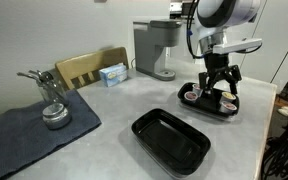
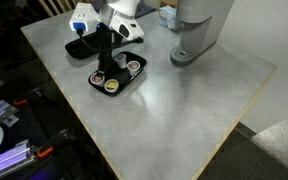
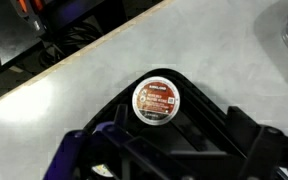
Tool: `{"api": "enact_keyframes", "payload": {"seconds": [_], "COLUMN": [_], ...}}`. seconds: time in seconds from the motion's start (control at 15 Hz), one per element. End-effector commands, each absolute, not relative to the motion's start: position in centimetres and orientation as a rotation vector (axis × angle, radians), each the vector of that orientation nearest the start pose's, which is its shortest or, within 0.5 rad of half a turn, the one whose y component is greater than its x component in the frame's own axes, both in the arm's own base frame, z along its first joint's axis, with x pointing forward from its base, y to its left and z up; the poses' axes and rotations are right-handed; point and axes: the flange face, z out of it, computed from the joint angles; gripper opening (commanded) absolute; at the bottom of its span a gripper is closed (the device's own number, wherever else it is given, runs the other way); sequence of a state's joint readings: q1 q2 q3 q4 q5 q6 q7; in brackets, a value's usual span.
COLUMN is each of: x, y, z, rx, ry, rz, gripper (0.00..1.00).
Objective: Transfer the coffee pods from the box on the right to the box on the left
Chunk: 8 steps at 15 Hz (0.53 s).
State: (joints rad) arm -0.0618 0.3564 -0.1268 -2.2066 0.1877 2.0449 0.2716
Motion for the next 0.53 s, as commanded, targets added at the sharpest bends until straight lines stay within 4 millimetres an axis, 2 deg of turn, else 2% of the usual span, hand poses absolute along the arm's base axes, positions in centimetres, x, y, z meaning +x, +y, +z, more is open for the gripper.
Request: {"api": "enact_keyframes", "payload": {"seconds": [0.0, 0.27, 0.47], "x": [48.0, 47.8, 47.6], "y": [-8.4, -8.3, -8.7], "z": [16.5, 14.8, 14.7], "rx": [-2.793, -2.779, -2.782], "ry": [0.851, 0.843, 0.857], "rz": [0.788, 0.813, 0.813], "gripper": [1.00, 1.00, 1.00]}}
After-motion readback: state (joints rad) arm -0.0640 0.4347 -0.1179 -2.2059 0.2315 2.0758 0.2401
